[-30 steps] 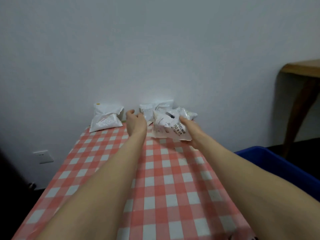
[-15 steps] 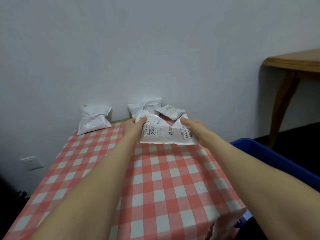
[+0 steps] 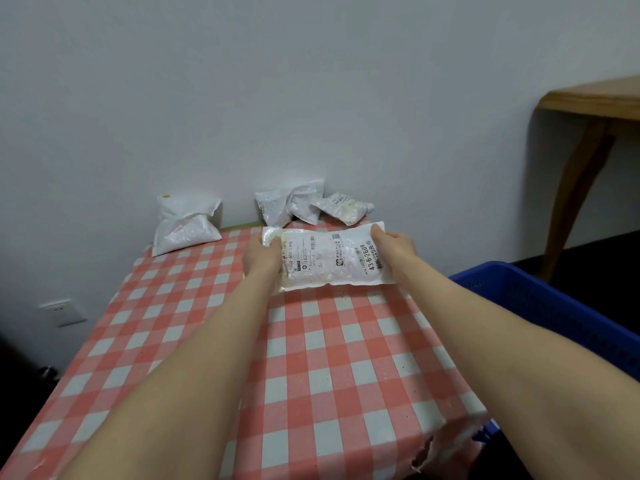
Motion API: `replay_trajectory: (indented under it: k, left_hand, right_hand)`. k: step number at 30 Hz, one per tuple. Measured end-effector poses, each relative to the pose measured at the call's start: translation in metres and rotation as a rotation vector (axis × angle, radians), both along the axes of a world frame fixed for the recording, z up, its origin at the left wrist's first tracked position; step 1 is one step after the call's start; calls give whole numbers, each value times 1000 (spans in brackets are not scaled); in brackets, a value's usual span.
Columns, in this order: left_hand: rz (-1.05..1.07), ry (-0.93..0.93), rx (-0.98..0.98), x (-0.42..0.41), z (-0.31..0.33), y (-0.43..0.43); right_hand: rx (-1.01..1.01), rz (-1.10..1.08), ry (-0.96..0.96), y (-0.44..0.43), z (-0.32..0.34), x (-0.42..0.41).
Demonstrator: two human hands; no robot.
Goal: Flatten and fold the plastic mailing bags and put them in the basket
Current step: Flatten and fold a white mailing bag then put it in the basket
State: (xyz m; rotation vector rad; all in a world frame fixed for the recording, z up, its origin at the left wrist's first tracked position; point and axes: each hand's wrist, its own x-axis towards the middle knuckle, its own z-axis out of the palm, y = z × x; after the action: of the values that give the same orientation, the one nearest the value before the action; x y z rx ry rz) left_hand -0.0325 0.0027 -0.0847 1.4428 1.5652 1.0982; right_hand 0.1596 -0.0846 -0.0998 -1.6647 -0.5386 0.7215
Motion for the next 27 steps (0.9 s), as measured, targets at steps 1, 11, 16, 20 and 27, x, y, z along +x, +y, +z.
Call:
replay_trajectory:
  k: [1, 11, 16, 20, 27]
  left_hand:
    - [-8, 21, -11, -1, -2, 0]
    - [-238, 592, 111, -3, -20, -8]
    - [-352, 804, 277, -3, -26, -10]
    - [-543, 926, 344, -1, -41, -15]
    - [-599, 1040, 240, -2, -51, -20]
  right_hand:
    - [-30, 38, -16, 0, -1, -1]
    - [-291, 72, -592, -8, -7, -5]
    - [-236, 280, -1008, 1, -2, -27]
    - [-355, 622, -1222, 10, -11, -54]
    - [-497, 699, -1217, 12, -31, -59]
